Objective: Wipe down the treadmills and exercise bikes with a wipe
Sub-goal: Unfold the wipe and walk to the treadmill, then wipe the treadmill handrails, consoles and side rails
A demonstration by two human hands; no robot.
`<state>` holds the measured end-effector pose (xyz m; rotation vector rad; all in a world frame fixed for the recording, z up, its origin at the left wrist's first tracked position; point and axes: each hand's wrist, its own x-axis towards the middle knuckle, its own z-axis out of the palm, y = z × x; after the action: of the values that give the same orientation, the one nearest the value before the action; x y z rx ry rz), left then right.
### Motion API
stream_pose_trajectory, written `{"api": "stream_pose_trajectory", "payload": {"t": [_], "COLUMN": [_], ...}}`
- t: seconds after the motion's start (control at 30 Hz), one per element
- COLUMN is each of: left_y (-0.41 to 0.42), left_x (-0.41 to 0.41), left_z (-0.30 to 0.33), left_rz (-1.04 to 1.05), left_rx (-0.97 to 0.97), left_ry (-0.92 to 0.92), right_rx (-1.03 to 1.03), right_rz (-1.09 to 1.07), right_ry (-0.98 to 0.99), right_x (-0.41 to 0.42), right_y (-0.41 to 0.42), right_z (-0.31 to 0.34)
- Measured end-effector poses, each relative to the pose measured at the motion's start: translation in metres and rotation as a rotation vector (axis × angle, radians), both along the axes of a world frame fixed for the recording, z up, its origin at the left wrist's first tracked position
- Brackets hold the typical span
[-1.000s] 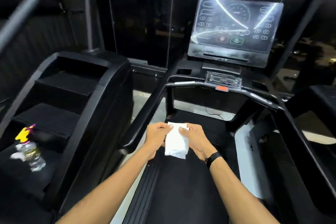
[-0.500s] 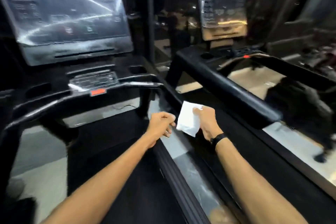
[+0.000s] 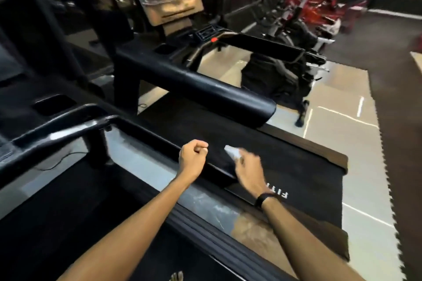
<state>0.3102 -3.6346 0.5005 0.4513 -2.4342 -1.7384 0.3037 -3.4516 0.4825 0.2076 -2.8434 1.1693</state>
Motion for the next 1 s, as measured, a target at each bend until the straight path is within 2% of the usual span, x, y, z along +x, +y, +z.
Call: {"api": "stream_pose_trajectory", "payload": {"t": [0.1, 0.17, 0.23, 0.33, 0.47, 0.53, 0.67, 0.83, 0.9, 1.0], "left_y": [-0.017, -0.023, -0.023, -0.023, -0.023, -0.022, -0.025, -0.019, -0.02, -0.021], "left_x": [-0.016, -0.022, -0.023, -0.03, -0.043, -0.056, -0.081, -0.094, -0.095, -0.096], "left_z": [-0.003, -0.006, -0.009, -0.016, -0.024, -0.024, -0.029, -0.048, -0.05, -0.055], "left_rz": [-0.054, -0.111, -0.169, -0.239, -0.309, -0.334, -0.376, -0.444, -0.433, -0.415], "left_rx": [-0.183, -0.298, -0.369, -0.431, -0.534, -0.593, -0.703, -0.908, -0.922, -0.935], "left_ry": [0.021, 0.056, 0.09, 0.104, 0.106, 0.099, 0.085, 0.074, 0.1, 0.116], "right_rx": [0.36, 0.427, 0.406, 0.385, 0.414, 0.454, 0.544, 0.419, 0.336, 0.34], "right_rz": [0.123, 0.102, 0.084, 0.033, -0.074, -0.036, 0.12, 0.111, 0.016, -0.076], "right_ry": [0.031, 0.099, 0.149, 0.076, -0.199, -0.296, -0.11, -0.009, -0.051, -0.277], "right_x": [0.027, 0.05, 0.067, 0.056, -0.002, -0.024, -0.002, 0.057, 0.045, -0.005], "right_y": [-0.028, -0.033, -0.025, -0.015, -0.029, -0.039, -0.051, -0.02, -0.008, -0.009], "right_z": [-0.044, -0.055, -0.056, -0.049, -0.03, -0.026, -0.034, -0.033, -0.037, -0.034]}}
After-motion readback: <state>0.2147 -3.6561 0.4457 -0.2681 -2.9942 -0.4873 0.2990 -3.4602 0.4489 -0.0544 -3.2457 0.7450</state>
